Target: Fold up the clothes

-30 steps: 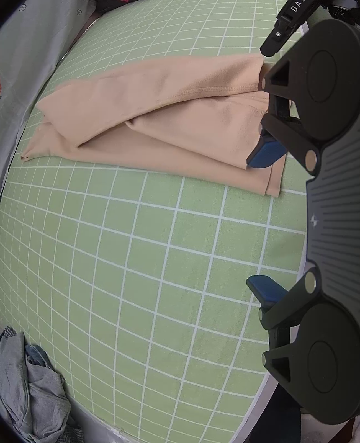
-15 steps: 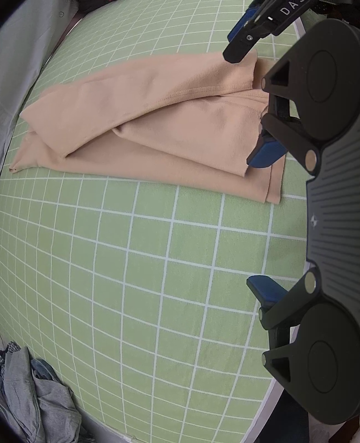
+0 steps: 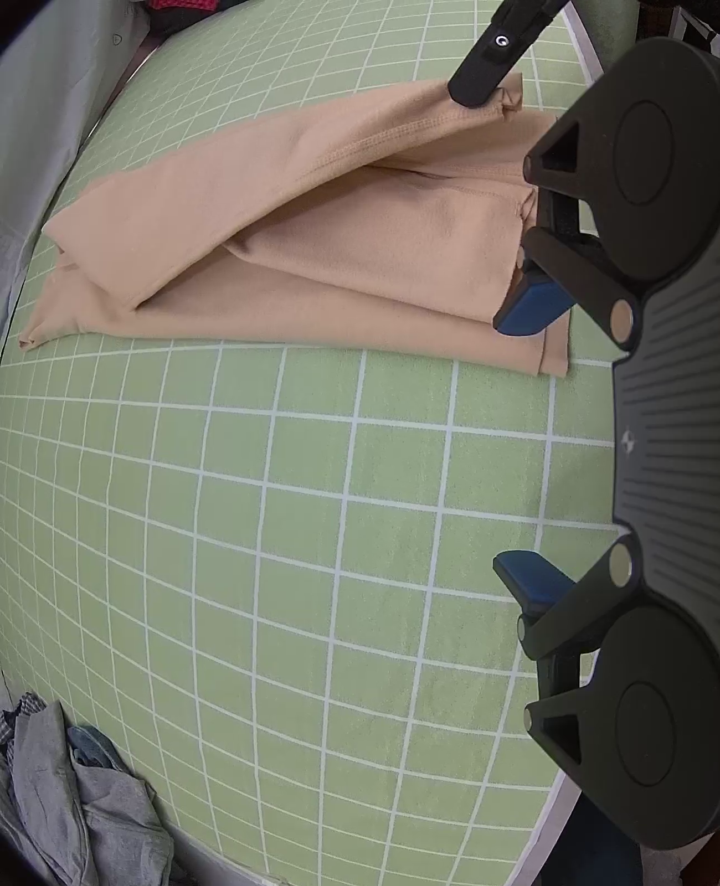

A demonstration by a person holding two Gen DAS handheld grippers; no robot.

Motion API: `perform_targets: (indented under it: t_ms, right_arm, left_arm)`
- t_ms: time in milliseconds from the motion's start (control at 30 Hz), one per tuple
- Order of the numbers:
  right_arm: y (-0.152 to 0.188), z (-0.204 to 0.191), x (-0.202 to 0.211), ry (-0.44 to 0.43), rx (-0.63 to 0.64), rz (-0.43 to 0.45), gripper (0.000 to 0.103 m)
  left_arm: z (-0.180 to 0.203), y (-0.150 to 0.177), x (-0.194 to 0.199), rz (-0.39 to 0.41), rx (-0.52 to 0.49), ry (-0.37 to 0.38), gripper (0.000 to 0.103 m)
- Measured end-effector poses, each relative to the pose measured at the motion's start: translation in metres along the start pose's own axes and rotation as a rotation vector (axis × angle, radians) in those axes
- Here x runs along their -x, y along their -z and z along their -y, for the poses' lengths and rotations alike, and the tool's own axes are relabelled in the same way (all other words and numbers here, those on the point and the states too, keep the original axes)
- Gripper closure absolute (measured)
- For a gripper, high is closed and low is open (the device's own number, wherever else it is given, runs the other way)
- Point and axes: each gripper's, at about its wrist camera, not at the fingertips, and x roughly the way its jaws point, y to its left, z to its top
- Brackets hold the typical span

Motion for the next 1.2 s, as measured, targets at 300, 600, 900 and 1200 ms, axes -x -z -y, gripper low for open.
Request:
perform_targets:
  t_ms: [300,600,900,1200]
  right_arm:
    - [0.003,0.004,-0.007,0.223,0.030,0.009,0.007]
    - [-0.001,0.004,-0.035,0.294,0.148,-0.026,0.002]
    - [-0.004,0.001,-0.050,0.256,0.167,-0.065,0.020]
    - [-0.007,-0.003,-0.048,0.177,0.194,-0.099,0.059]
  left_arm:
    - [0.019,0.001,-0.003,0.014,-0.049,0.031,0.018]
    - [0.048,-0.001,-0.022,0.041,-0.139,0.028,0.018]
    - [0.063,-0.003,-0.036,0.073,-0.159,0.081,0.035]
    - [0.068,0.010,-0.041,0.058,-0.147,0.198,0.085]
